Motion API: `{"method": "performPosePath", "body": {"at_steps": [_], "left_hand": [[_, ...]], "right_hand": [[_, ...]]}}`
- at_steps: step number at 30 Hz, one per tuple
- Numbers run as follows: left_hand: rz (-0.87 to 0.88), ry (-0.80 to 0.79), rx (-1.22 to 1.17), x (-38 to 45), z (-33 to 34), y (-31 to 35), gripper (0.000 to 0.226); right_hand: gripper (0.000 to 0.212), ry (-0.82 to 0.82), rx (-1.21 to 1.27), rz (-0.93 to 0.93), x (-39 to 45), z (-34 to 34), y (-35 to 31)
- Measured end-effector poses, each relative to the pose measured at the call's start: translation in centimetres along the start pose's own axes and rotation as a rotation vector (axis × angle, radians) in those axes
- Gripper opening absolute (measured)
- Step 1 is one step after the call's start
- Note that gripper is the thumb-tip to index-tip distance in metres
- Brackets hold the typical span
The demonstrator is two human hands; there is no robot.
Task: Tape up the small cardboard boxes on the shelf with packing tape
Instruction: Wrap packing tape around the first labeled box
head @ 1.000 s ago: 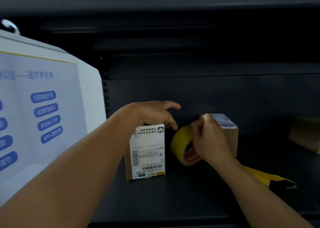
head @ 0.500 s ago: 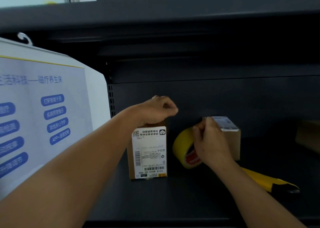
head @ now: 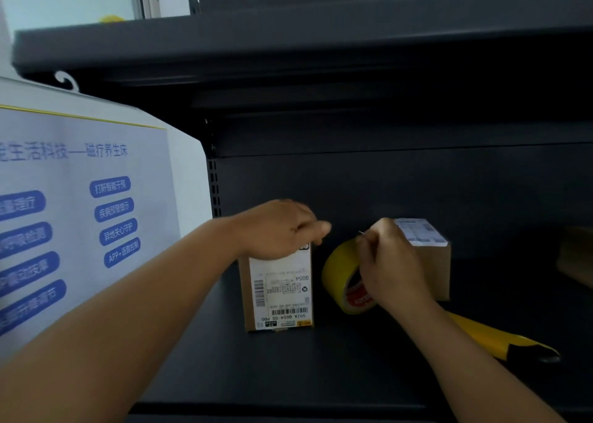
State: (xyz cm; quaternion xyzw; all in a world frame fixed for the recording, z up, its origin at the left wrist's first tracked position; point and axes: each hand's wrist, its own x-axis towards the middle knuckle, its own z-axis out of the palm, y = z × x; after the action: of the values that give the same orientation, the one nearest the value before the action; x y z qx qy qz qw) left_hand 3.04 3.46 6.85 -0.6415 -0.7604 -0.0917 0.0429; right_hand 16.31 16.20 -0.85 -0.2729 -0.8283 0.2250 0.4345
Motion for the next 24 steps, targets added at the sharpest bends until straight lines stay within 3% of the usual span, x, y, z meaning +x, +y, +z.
{"method": "performPosePath", "body": {"at_steps": [5, 13, 20, 24], "left_hand": [[0.040, 0.083, 0.064, 0.4, 1.2, -0.9, 0.035], [0.043, 0.083, 0.069, 0.6, 1.4, -1.1, 0.037], [0.033, 0.082, 0.048, 0.6, 1.4, -0.9, 0.037], [0.033, 0.075, 0.058, 0.7, 1.3, -0.8, 0.038]], "right_hand": [[0.013, -0.023, -0.001, -0.144, -0.1, -0.3, 0.6], [0.009, -0.180, -0.019, -0.126, -0.3, -2.1, 0.7], [0.023, -0.491, 0.005, -0.045, -0.4, -5.5, 0.0], [0.051, -0.736, -0.109, 0.008, -0.7, -7.6, -1.3]]}}
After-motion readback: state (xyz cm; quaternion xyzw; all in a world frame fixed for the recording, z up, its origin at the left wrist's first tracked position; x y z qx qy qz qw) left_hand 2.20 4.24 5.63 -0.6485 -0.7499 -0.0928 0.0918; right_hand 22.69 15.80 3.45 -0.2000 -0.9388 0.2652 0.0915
